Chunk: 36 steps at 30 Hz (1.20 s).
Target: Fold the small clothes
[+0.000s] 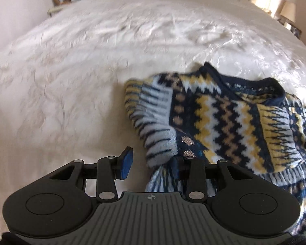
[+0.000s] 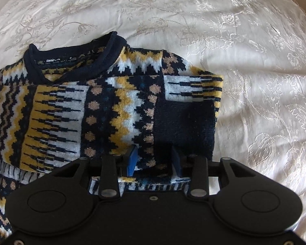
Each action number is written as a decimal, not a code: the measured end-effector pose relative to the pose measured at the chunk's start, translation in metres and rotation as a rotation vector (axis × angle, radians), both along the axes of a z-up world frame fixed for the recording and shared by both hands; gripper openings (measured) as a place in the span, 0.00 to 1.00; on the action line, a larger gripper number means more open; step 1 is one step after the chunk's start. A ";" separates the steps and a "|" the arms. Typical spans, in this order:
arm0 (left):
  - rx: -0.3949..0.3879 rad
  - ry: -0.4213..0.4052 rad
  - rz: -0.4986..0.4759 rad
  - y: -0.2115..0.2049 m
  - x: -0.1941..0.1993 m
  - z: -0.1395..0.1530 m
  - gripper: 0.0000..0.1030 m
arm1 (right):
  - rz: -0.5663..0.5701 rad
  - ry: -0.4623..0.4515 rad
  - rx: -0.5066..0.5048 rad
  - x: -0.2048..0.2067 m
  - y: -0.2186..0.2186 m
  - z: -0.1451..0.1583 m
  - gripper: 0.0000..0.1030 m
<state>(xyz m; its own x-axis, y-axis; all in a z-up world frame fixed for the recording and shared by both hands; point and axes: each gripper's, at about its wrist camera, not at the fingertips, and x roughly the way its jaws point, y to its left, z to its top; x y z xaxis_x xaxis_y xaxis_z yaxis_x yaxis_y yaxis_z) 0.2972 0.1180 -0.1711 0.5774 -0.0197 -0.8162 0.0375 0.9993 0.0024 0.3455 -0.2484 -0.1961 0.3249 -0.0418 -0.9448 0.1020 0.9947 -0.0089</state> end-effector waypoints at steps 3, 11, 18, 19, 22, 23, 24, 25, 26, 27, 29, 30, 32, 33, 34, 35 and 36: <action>0.002 0.011 0.076 0.010 0.003 -0.004 0.47 | -0.009 0.000 -0.004 0.000 0.002 -0.002 0.47; 0.057 0.092 0.078 0.023 -0.002 -0.020 0.58 | -0.037 -0.009 -0.005 0.000 0.001 -0.005 0.46; 0.106 0.145 0.174 0.050 -0.027 -0.009 0.55 | -0.073 -0.031 -0.003 -0.004 0.000 -0.002 0.47; 0.082 0.125 0.184 0.053 -0.031 0.001 0.55 | -0.079 -0.045 -0.004 -0.007 0.001 0.003 0.47; 0.039 0.036 0.170 0.047 -0.036 0.025 0.55 | -0.092 -0.165 0.000 -0.023 0.004 0.028 0.51; 0.017 -0.001 0.147 0.040 -0.034 0.033 0.55 | -0.090 -0.191 0.001 -0.027 0.005 0.034 0.51; -0.005 -0.023 0.121 0.031 -0.031 0.037 0.55 | -0.087 -0.207 0.007 -0.028 0.007 0.037 0.51; -0.031 -0.032 0.084 0.020 -0.025 0.040 0.55 | -0.083 -0.217 0.015 -0.028 0.009 0.039 0.51; -0.052 -0.027 0.052 0.010 -0.018 0.040 0.55 | -0.077 -0.220 0.022 -0.026 0.010 0.039 0.52; -0.070 -0.019 0.018 -0.001 -0.010 0.038 0.55 | -0.068 -0.220 0.025 -0.022 0.011 0.037 0.56; -0.089 -0.003 -0.023 -0.018 0.003 0.030 0.56 | -0.038 -0.218 0.022 -0.015 0.013 0.031 0.62; -0.080 0.015 -0.024 -0.025 0.009 0.024 0.56 | -0.020 -0.209 0.010 -0.011 0.013 0.026 0.64; -0.066 0.069 -0.014 -0.035 0.018 0.010 0.57 | 0.013 -0.154 -0.024 -0.003 0.014 0.012 0.65; -0.073 0.108 -0.006 -0.038 0.021 0.001 0.60 | 0.024 -0.127 -0.035 -0.001 0.013 0.004 0.66; -0.078 0.147 -0.002 -0.038 0.024 -0.006 0.61 | 0.035 -0.109 -0.034 0.000 0.010 -0.003 0.71; -0.084 0.174 0.006 -0.037 0.027 -0.012 0.63 | 0.046 -0.100 -0.032 0.000 0.008 -0.008 0.74; -0.074 0.172 0.012 -0.039 0.027 -0.015 0.64 | 0.060 -0.101 -0.037 -0.002 0.007 -0.011 0.81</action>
<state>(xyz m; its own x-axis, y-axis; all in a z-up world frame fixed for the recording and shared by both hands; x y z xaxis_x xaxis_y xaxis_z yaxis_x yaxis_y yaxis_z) 0.3247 0.0785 -0.1860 0.4295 -0.0773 -0.8997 0.0192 0.9969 -0.0765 0.3436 -0.2410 -0.2072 0.4209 -0.0538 -0.9055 0.0447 0.9983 -0.0385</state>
